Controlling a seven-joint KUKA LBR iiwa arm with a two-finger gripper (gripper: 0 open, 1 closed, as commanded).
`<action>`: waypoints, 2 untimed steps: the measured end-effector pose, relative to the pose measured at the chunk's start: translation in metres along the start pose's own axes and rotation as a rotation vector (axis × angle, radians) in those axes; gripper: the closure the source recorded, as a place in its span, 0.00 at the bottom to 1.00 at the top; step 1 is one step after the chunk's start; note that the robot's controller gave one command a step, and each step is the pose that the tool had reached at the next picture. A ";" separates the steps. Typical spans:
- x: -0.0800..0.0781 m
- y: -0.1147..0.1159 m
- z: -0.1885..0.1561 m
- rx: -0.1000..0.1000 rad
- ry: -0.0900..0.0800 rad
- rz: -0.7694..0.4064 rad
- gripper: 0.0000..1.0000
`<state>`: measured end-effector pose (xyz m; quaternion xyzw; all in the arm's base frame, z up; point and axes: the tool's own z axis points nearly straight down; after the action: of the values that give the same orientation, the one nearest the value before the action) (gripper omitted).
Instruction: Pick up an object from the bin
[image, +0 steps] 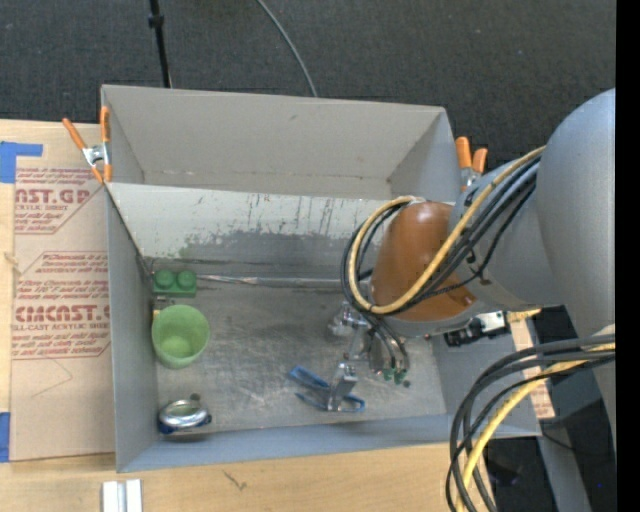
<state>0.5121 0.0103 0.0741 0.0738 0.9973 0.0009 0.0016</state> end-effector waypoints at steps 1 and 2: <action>0.020 0.025 -0.027 0.000 0.003 0.015 0.00; 0.037 0.025 -0.025 0.002 0.005 0.052 0.00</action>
Offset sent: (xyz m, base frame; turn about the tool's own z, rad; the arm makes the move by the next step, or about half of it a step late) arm -0.0159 0.0248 0.0259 0.0184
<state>0.4796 0.0402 0.0991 0.0995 0.9950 0.0003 -0.0012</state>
